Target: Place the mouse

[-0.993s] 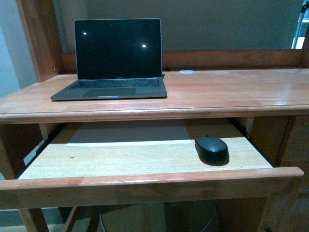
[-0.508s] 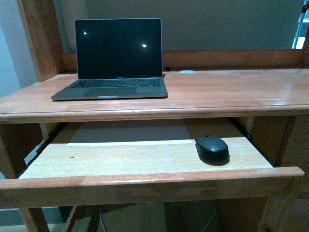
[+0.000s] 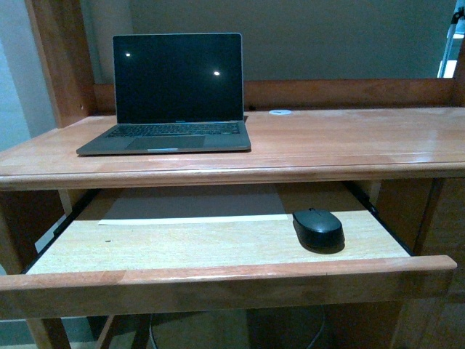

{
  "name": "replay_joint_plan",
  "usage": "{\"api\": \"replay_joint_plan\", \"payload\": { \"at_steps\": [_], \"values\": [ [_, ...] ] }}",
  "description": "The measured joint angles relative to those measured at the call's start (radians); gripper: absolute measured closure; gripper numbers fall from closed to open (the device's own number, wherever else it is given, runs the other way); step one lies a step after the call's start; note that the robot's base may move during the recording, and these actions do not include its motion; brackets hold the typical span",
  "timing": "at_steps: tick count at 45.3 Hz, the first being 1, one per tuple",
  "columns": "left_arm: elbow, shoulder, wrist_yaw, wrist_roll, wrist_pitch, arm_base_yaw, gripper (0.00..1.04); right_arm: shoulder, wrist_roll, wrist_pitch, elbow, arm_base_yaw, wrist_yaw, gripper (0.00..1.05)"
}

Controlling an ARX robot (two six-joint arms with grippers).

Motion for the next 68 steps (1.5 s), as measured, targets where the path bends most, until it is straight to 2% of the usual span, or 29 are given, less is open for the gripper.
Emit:
{"api": "replay_joint_plan", "payload": {
  "at_steps": [3,6,11,13,22,42,58,68],
  "values": [
    [0.000,0.000,0.000,0.000,0.000,0.000,0.39,0.216,0.027,0.125,0.069,0.029,-0.011,0.07],
    [0.000,0.000,0.000,0.000,0.000,0.000,0.30,0.329,0.042,0.166,0.121,0.046,-0.010,0.07],
    [0.000,0.000,0.000,0.000,0.000,0.000,0.09,0.641,0.073,0.258,0.268,0.087,-0.008,0.07],
    [0.000,0.000,0.000,0.000,0.000,0.000,0.05,0.719,0.076,0.277,0.309,0.089,-0.019,0.07],
    [0.000,0.000,0.000,0.000,0.000,0.000,0.07,1.008,0.074,0.293,0.491,0.079,-0.032,0.07],
    [0.000,0.000,0.000,0.000,0.000,0.000,0.07,1.051,0.078,0.296,0.491,0.079,-0.051,0.07],
    [0.000,0.000,0.000,0.000,0.000,0.000,0.07,1.323,0.121,0.214,0.740,0.142,0.009,0.07],
    [0.000,0.000,0.000,0.000,0.000,0.000,0.07,1.452,0.172,0.153,0.876,0.216,0.116,0.07]
  ]
}}
